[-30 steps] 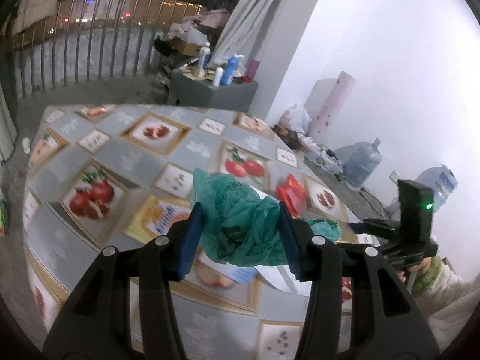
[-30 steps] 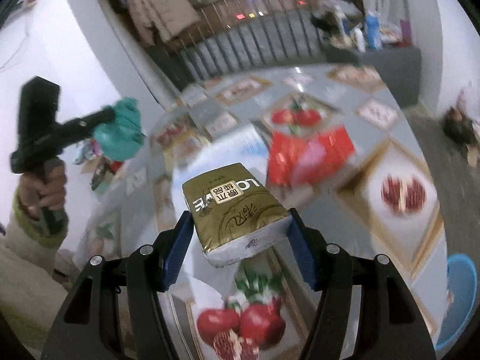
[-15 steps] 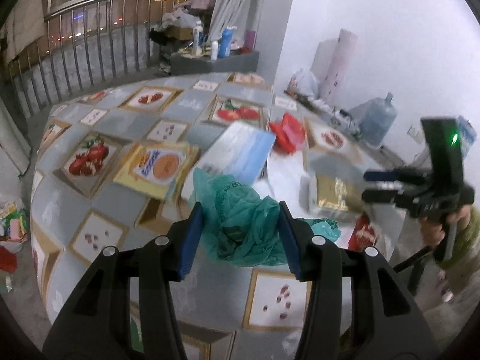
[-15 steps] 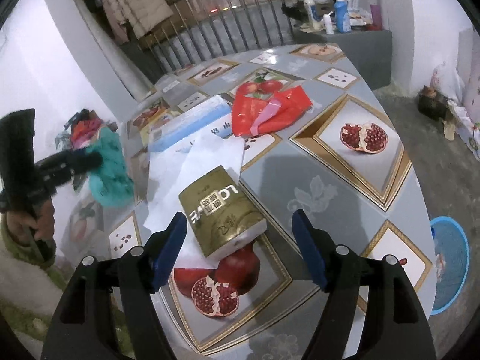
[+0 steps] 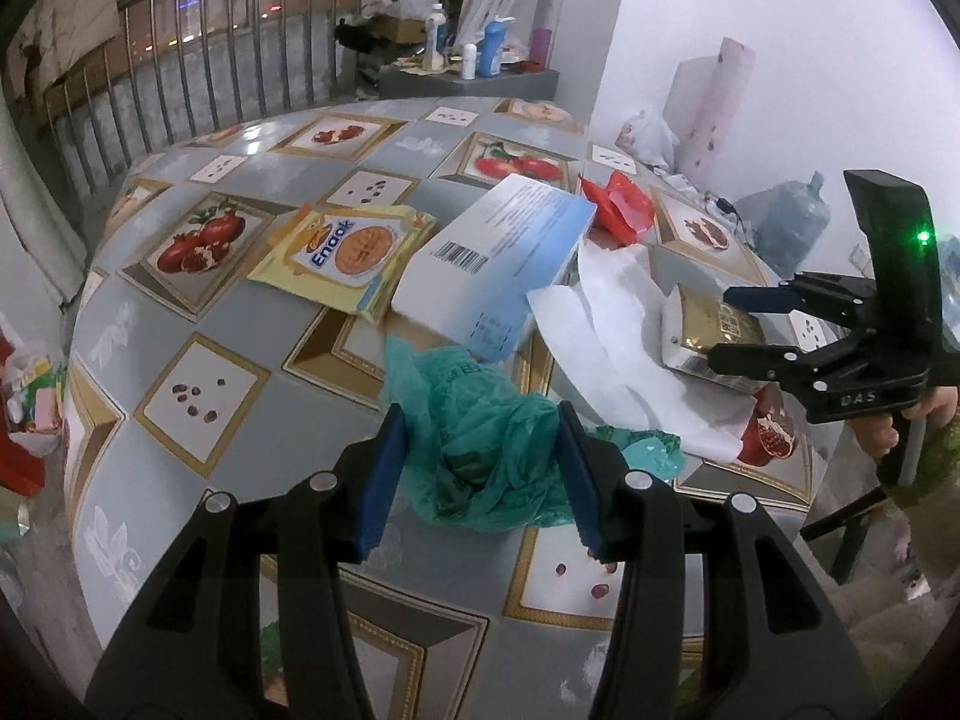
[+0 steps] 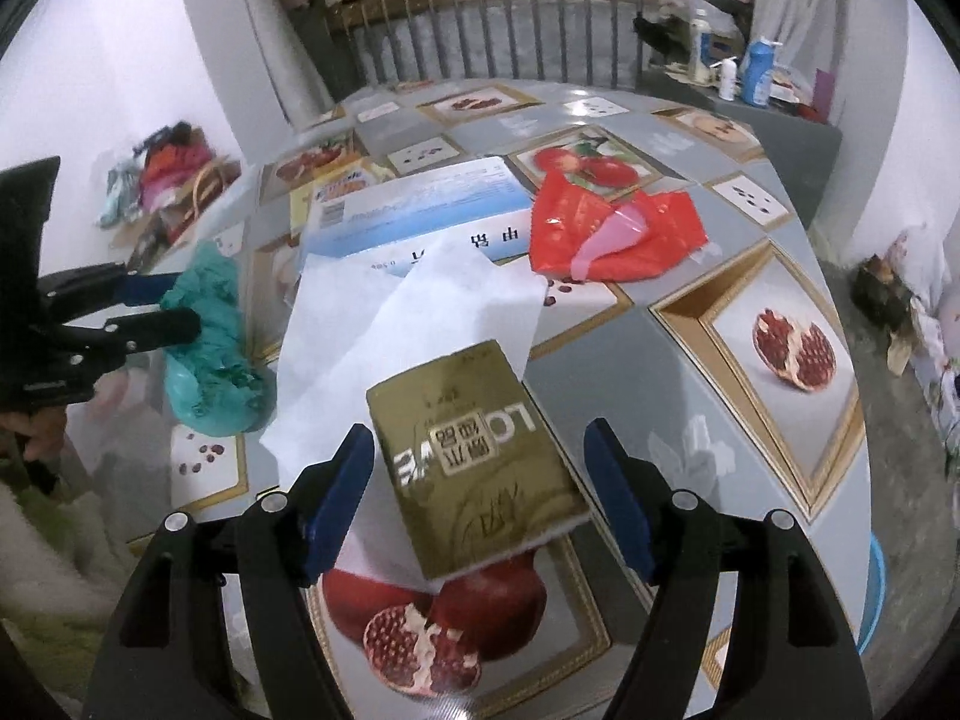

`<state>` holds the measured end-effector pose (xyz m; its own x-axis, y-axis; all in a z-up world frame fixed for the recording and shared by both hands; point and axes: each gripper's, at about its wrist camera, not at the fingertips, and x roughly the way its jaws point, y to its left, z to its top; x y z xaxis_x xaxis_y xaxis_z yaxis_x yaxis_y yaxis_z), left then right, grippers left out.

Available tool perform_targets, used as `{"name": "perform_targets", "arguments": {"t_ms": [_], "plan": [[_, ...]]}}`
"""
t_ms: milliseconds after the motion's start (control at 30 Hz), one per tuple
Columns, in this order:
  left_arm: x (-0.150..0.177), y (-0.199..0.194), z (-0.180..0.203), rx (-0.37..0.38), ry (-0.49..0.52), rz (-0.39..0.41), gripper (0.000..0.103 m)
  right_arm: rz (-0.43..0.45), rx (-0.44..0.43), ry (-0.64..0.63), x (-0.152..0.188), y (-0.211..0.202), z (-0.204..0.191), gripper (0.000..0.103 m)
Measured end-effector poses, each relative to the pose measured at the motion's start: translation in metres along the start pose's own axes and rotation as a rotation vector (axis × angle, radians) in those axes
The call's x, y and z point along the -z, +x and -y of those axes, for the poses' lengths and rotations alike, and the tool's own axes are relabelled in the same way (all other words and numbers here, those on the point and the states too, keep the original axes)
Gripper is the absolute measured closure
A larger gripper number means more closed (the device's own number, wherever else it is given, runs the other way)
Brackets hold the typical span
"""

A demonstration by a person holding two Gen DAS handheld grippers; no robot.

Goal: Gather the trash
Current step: 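Lift green bag with left tool while right tool carries tissue pack toward wastebasket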

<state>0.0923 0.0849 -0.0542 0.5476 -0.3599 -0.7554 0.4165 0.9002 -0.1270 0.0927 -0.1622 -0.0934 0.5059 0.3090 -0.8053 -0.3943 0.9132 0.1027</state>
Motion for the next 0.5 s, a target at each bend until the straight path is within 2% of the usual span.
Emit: {"name": "perform_targets", "arguments": {"t_ms": [67, 300, 500], "plan": [[0.001, -0.001, 0.0, 0.0, -0.001, 0.001, 0.056, -0.006, -0.011, -0.013, -0.001, 0.0, -0.001, 0.042], [0.001, -0.001, 0.0, 0.001, -0.001, 0.002, 0.056, 0.021, -0.037, 0.042, 0.0, -0.012, 0.004, 0.047], [0.001, -0.001, 0.0, 0.001, -0.002, 0.004, 0.056, 0.114, -0.108, 0.183, 0.001, -0.037, 0.021, 0.048]]}}
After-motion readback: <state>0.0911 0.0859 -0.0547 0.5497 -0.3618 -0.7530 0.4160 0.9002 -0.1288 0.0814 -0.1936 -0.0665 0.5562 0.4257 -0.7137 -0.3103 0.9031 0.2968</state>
